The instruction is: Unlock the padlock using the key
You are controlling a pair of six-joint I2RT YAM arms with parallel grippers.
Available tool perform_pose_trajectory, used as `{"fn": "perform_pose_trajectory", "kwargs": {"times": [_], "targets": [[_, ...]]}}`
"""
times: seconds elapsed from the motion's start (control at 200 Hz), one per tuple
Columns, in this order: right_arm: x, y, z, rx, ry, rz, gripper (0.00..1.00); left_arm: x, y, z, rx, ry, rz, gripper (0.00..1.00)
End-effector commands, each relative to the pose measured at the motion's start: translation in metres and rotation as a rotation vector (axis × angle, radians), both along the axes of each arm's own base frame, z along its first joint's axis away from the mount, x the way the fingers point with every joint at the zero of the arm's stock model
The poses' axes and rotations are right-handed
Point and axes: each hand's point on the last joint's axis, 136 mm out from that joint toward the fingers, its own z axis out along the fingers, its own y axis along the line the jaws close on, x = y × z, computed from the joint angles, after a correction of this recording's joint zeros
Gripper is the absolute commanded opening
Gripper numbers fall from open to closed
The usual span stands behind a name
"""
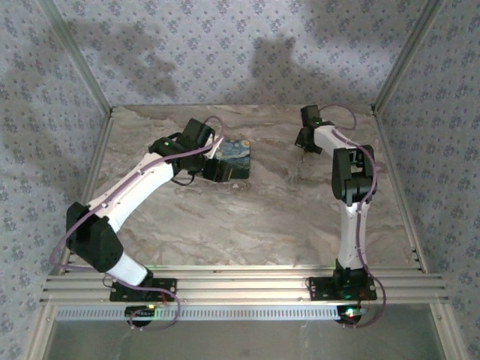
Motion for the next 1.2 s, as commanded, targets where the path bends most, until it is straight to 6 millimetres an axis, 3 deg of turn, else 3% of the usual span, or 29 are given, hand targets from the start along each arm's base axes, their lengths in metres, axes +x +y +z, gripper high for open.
{"fn": "perform_pose_trajectory", "kwargs": {"times": [0.0, 0.42, 0.61, 0.775, 0.964, 1.194], "targets": [[-0.007, 0.017, 0.018, 0.032, -0.027, 0.053, 0.00, -0.008, -0.001, 0.009, -0.038, 0.006, 0.013, 0.71], [-0.056, 0.064, 0.070, 0.136, -0.091, 0.212, 0.00, -0.003, -0.005, 0.004, -0.127, 0.055, 0.058, 0.70], [-0.085, 0.103, 0.097, 0.204, -0.118, 0.362, 0.00, 0.002, -0.011, 0.005, -0.214, 0.042, 0.065, 0.70], [-0.117, 0.146, 0.120, 0.228, -0.138, 0.535, 0.00, 0.008, -0.012, 0.003, -0.281, 0.054, 0.082, 0.70], [-0.168, 0.200, 0.149, 0.266, -0.191, 0.781, 0.00, 0.012, -0.020, 0.011, -0.346, 0.037, 0.057, 0.70], [-0.221, 0.230, 0.178, 0.301, -0.257, 0.995, 0.00, 0.017, -0.024, 0.019, -0.428, 0.054, 0.124, 0.68]]}}
